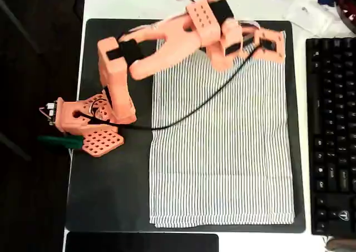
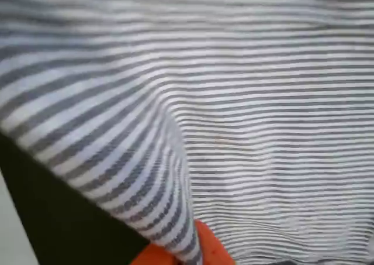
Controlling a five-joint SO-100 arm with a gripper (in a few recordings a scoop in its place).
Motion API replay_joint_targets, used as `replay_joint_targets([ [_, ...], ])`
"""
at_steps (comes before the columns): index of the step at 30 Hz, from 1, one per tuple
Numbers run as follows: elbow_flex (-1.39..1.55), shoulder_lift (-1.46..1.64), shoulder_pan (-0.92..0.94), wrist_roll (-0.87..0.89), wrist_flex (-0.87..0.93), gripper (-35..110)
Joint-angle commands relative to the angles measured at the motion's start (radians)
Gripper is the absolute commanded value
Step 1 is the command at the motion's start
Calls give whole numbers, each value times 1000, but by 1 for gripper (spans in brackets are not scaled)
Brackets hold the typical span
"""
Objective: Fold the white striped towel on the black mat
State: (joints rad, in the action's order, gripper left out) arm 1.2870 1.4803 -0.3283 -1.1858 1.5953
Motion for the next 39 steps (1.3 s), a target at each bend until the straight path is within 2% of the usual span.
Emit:
replay_joint_targets([
  [1, -75, 77, 138, -75, 58, 0],
  [8, -169, 109, 385, -258, 121, 0],
  [20, -156, 100, 759, -526, 100, 0],
  [26, -103, 12, 888, -626, -72, 0],
  [33, -71, -83, 931, -650, -184, 0],
  [39, 80, -95, 960, -657, -416, 11],
])
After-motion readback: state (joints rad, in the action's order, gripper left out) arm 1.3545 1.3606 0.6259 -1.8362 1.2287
